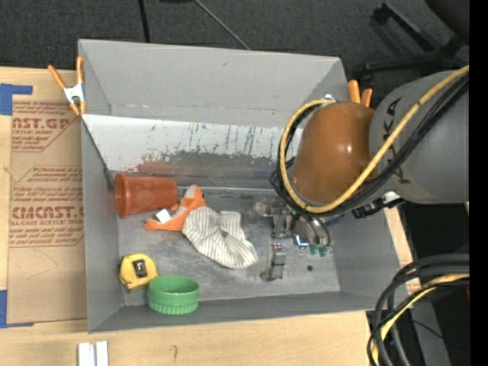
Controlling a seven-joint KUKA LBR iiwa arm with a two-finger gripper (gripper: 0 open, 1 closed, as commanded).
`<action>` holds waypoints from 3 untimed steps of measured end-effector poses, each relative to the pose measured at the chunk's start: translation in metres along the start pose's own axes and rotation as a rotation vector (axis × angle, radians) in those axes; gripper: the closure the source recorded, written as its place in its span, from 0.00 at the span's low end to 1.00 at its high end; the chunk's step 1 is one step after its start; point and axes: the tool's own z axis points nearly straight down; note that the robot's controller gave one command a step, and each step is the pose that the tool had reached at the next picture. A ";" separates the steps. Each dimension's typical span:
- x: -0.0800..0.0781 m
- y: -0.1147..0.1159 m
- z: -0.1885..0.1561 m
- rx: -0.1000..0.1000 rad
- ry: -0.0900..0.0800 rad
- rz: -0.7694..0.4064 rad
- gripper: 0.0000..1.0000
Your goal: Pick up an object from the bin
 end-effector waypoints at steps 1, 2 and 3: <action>0.000 0.000 0.000 0.000 0.000 0.000 0.00; -0.020 0.027 0.036 0.001 -0.005 -0.015 0.00; -0.039 0.043 0.094 0.000 -0.002 -0.037 1.00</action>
Offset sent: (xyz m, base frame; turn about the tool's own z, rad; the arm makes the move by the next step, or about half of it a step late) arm 0.0259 0.0383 -0.0527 -0.0216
